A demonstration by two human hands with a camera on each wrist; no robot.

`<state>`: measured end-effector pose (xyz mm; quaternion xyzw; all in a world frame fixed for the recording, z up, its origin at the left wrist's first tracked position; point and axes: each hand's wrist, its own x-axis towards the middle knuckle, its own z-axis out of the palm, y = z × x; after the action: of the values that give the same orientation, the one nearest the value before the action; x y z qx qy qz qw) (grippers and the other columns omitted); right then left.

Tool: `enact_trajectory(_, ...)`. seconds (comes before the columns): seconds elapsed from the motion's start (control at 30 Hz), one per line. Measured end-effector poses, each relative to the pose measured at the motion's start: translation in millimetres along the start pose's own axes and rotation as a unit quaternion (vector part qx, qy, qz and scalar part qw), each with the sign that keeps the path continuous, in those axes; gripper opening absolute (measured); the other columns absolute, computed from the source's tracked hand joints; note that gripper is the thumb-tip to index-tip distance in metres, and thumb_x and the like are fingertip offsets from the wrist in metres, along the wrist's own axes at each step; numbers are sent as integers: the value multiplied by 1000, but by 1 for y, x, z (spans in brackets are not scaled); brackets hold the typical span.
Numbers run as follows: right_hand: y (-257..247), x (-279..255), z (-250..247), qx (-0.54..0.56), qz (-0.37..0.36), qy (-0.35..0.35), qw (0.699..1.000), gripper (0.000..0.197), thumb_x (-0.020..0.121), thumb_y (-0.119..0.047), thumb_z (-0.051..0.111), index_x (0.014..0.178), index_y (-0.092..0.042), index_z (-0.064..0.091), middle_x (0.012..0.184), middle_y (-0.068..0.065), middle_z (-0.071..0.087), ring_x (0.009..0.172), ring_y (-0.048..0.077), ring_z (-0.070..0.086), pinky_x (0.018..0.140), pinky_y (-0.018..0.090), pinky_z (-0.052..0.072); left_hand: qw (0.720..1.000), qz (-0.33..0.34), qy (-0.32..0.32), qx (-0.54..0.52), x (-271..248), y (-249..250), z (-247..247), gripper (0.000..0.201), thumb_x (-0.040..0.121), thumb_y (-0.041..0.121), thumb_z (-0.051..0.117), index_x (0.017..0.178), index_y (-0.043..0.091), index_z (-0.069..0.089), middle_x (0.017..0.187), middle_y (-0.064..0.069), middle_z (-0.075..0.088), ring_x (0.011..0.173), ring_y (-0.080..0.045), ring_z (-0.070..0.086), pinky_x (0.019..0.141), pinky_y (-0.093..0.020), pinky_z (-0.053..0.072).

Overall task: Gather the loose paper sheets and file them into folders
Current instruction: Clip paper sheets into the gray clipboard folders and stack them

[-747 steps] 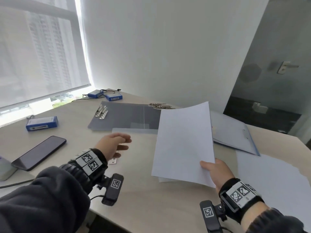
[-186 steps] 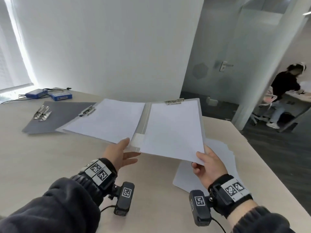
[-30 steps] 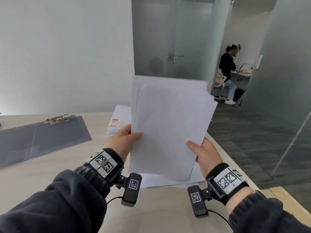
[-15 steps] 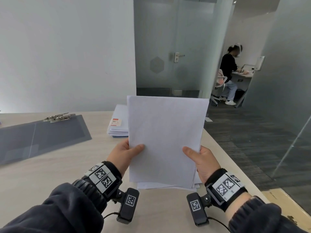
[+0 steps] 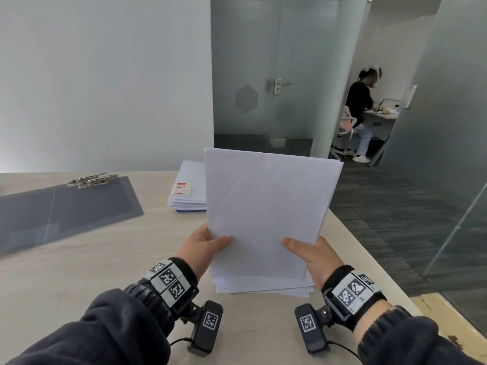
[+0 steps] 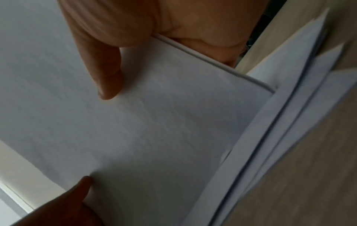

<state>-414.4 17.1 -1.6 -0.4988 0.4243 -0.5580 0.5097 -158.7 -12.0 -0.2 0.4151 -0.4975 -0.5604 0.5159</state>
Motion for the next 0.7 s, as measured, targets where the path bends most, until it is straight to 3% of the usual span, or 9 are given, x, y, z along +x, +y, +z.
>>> enact_trajectory(0.07,2,-1,2,0,-3,5,1000,82,45,-55,96,112,-13,74,114,8,75,109,25,71,99,42,50,1000,-6,8,8,0,-3,2,40,73,16,74,112,9,68,106,-8,76,102,-30,70,93,-44,53)
enact_trajectory(0.17,-1,1,5,9,7,21,1000,54,59,-38,91,104,-12,77,111,11,76,107,28,71,98,44,52,999,-14,27,22,2,0,-1,27,81,13,75,107,8,70,101,-9,76,99,-33,71,91,-45,55)
enact_trajectory(0.27,-1,4,14,-7,22,11,1000,50,64,-37,93,104,-11,78,110,11,76,105,28,72,93,42,54,998,-19,54,12,4,7,-12,41,72,24,74,108,5,68,102,-11,76,97,-34,71,93,-49,54)
enact_trajectory(0.37,1,8,32,-73,53,-2,996,18,90,-18,73,109,-16,72,107,4,76,97,22,72,74,39,58,995,-30,93,-25,8,14,-33,31,85,11,72,114,2,66,106,-14,75,100,-35,70,94,-50,53)
enact_trajectory(0.43,4,12,49,-125,75,-17,989,14,95,-19,65,109,-20,69,104,-2,75,95,21,69,61,34,56,993,-33,111,-16,8,19,-51,21,93,7,64,114,4,66,105,-12,75,99,-35,70,88,-46,54)
enact_trajectory(0.5,8,20,71,-149,83,-27,985,14,96,-19,62,108,-20,68,102,-4,75,91,20,68,53,31,52,991,-34,129,20,7,25,-71,16,95,14,62,110,10,67,102,-9,76,95,-30,72,81,-41,55)
enact_trajectory(0.63,18,42,116,-134,80,-35,987,9,96,-6,57,99,-7,65,76,8,70,56,26,62,44,28,33,974,-52,140,172,2,44,-125,31,100,45,49,102,22,70,94,4,76,85,-18,71,78,-37,55)
enact_trajectory(0.7,25,53,138,-111,85,-30,990,8,95,-3,56,97,-4,63,67,10,66,49,27,57,44,26,28,957,-59,159,235,3,53,-160,34,101,44,44,97,24,71,91,9,75,88,-15,69,76,-35,49)
